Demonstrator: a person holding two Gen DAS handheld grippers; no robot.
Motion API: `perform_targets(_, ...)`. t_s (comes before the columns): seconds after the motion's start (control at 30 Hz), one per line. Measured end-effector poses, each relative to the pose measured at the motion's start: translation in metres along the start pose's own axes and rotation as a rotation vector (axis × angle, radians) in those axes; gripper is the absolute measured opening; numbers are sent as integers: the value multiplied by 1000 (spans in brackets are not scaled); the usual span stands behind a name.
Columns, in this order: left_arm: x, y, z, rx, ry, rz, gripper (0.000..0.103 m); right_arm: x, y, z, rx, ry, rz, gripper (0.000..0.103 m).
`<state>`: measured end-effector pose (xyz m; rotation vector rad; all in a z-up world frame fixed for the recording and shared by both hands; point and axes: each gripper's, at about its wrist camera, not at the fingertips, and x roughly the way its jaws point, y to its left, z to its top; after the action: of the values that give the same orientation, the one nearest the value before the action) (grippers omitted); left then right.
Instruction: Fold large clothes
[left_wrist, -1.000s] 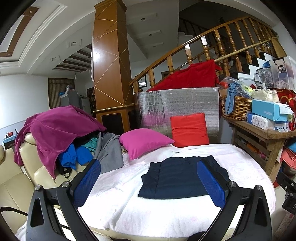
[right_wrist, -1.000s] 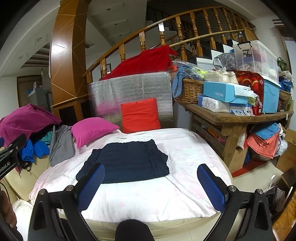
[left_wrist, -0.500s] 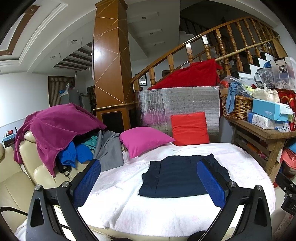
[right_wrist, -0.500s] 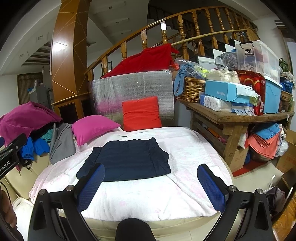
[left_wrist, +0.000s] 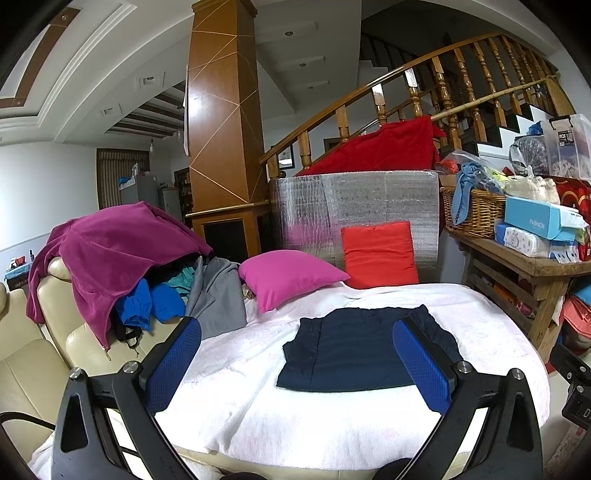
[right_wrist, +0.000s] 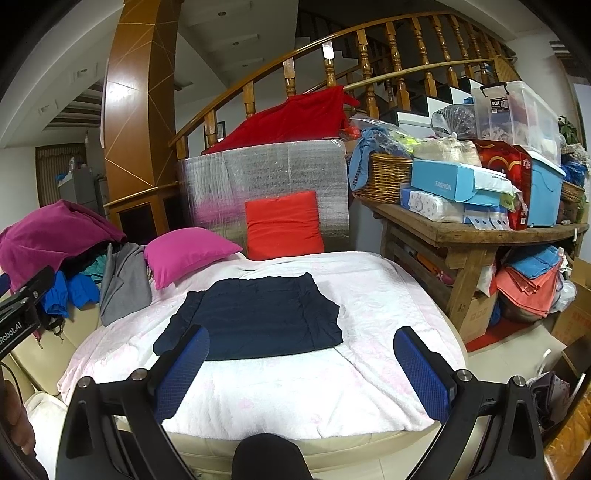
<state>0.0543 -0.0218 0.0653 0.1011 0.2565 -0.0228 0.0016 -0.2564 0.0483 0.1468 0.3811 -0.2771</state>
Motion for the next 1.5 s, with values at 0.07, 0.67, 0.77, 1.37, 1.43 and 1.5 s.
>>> perform_targets(0.07,0,0,0,-1,0,0,103,0,0,0,-1,-1,0,101)
perform_targets(0.67,5,2,-3,-6,10,1,103,5,-2,1,-9,3,5,101)
perform_targets(0.77,5,2,-4,-6,12,2,103,6,-3,1,-9,3,6,101)
perform_targets(1.37,15,8,-6,-14,31,5,103,13,-1,4,-29,5,11,101)
perform_targets(1.43,18,8,-7,-14,35,6,103,15,1,7,-32,3,14,101)
perform_targets(1.5,24,9,-7,-11,45,10,103,19,4,11,-34,0,16,101)
